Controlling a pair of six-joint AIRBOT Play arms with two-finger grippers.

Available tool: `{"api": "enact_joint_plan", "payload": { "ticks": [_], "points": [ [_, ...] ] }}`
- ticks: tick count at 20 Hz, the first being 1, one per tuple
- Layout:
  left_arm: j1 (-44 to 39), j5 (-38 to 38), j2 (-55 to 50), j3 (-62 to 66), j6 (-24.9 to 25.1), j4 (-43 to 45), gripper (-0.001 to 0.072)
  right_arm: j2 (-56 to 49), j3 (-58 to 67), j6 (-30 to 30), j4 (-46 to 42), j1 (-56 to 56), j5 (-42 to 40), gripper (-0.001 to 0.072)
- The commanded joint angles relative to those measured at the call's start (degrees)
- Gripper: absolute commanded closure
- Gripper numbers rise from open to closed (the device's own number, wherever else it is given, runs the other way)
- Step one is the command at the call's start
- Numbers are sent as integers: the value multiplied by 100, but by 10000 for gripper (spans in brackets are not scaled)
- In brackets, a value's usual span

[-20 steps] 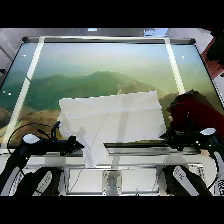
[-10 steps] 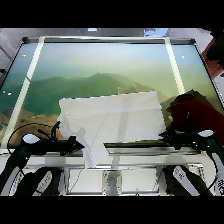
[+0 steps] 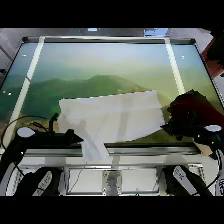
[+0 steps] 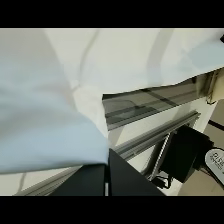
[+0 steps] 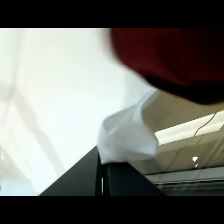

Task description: Fold the shirts.

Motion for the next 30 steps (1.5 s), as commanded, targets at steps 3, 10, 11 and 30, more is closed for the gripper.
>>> {"api": "enact_joint_plan", "payload": {
  "ticks": [3,10,11,30],
  "points": [
    [9,-625,7,1488,-79,885,700,127,1067,-251,-197,-2,1259,678],
    [9,-787,13,2103,-437,1641,699,138,1248,-262,-811,4,2142,678],
    [9,-785,22,2105,-592,1989,700,146,1248,-260,-817,17,2225,678],
    [-2,2262,-1062,2752,-442,2144,702,254,1908,1202,-1541,2640,-1318,680]
  ]
}}
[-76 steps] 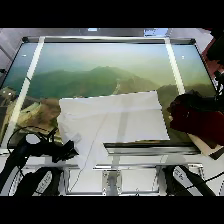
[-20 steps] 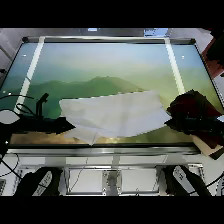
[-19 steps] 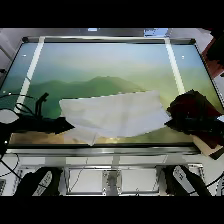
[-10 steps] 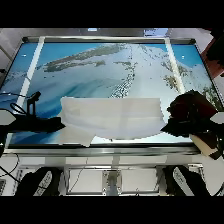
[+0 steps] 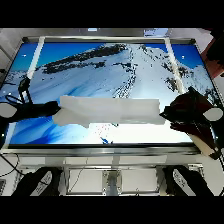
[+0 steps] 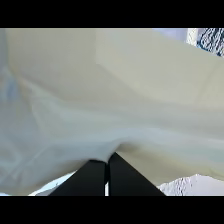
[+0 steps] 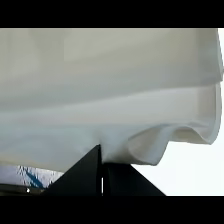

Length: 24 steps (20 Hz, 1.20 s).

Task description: Fold the shirts.

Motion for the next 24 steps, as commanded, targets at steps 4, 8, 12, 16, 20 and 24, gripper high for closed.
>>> {"api": "enact_joint_plan", "payload": {
  "ticks": [4,8,12,16,20,24],
  "points": [
    [-4,994,-1419,640,579,-476,701,-1563,905,52,7,490,-1211,680],
    [-273,1447,-2135,704,813,-577,701,-2597,1196,48,-42,487,-1519,680],
    [-599,1967,-2839,704,872,-573,701,-3235,1198,48,-92,487,-1825,679],
    [-603,2271,-3250,704,745,-555,701,-3536,1196,50,-232,487,-1910,679],
    [-603,2284,-3279,704,717,-597,693,-3569,1200,48,-188,487,-1937,677],
    [-599,2079,-3257,841,706,-866,17,-3407,1252,-26,297,476,-1836,402]
  ]
}}
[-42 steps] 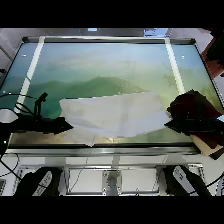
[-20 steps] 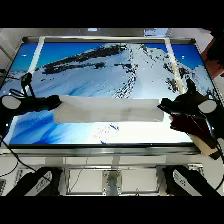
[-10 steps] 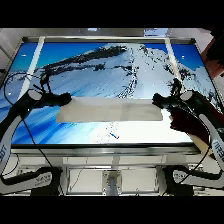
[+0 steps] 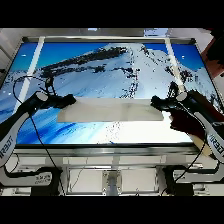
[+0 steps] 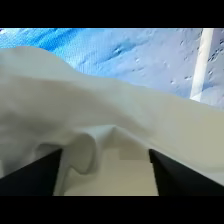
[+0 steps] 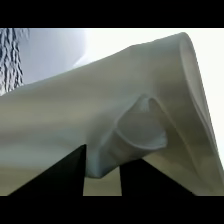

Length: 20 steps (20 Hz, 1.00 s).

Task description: Fold the shirts.

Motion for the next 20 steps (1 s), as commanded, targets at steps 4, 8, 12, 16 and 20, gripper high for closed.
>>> {"api": "enact_joint_plan", "payload": {
  "ticks": [4,8,12,16,20],
  "points": [
    [-2,-863,140,713,15,-284,19,682,472,-339,-361,-7,719,387],
    [-92,-946,501,1296,1759,-2085,23,1495,752,-37,-2140,-7,1266,388],
    [-772,-496,560,1648,2931,-2874,64,1591,752,789,-2793,-74,1169,278],
    [-1803,-74,267,1668,1530,-551,64,807,752,37,-1067,-568,1180,260],
    [-2135,-286,-492,2074,675,4,64,-15,752,-570,-146,-922,1222,146]
  ]
}}
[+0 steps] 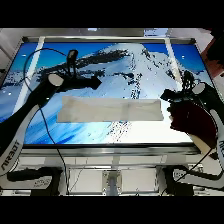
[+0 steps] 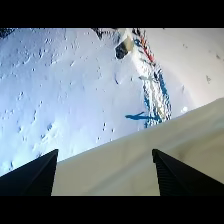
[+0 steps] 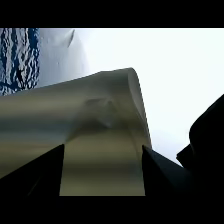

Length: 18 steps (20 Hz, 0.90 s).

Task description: Fold the shirts.

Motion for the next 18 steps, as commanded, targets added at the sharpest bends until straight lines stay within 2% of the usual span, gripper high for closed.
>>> {"api": "enact_joint_plan", "payload": {
  "ticks": [1,4,7,14,18],
  "points": [
    [-299,-382,-675,426,-636,629,64,-656,7,-575,802,-284,92,146],
    [-306,-984,-1246,772,-732,616,79,-918,7,-911,752,-326,168,147],
    [-315,-1152,-1460,791,-750,590,79,-1014,7,-1126,684,-326,177,146],
    [-413,-1228,-1510,791,-748,601,79,-1193,7,-1314,734,-319,258,150],
    [-463,-1237,-1657,789,-774,588,79,-1263,7,-1582,1139,-319,400,168]
  ]
}}
